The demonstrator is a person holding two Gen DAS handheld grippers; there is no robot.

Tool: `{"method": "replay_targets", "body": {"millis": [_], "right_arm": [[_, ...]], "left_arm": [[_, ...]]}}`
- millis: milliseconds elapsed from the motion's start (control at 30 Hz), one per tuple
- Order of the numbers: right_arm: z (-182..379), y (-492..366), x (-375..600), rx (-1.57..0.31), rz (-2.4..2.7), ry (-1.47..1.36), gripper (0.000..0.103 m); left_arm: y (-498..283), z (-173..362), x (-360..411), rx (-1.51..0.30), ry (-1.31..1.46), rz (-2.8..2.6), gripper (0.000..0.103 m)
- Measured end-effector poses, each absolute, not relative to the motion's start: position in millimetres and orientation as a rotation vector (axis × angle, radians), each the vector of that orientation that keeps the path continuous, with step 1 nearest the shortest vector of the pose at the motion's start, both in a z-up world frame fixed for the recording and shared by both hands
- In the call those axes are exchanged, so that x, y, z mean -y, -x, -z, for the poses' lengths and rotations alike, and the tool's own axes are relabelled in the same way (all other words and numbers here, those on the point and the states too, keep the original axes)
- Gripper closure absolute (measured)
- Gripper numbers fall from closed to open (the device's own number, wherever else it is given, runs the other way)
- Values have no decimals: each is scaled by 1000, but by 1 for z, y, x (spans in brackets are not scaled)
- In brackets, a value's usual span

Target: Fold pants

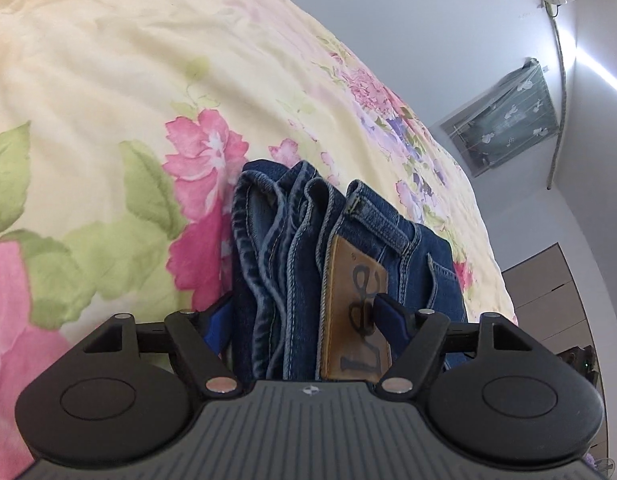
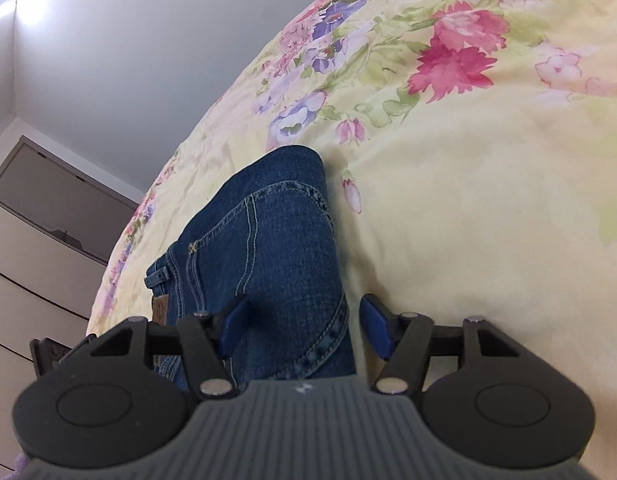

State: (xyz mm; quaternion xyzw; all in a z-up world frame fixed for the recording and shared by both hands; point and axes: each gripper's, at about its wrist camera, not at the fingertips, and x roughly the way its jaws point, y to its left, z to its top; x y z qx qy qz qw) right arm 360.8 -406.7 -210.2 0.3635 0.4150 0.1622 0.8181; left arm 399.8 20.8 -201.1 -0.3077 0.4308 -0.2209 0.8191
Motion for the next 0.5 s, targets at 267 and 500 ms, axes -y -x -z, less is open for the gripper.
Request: {"method": "replay_targets", "body": {"millis": [267, 500], "right_arm": [[199, -366, 401, -882, -374, -701, 76], [157, -359, 383, -872, -362, -605, 85]], "left_arm": [[-394, 179, -15, -877, 591, 441, 68], [-383, 150, -12, -860, 545, 418, 75]]}}
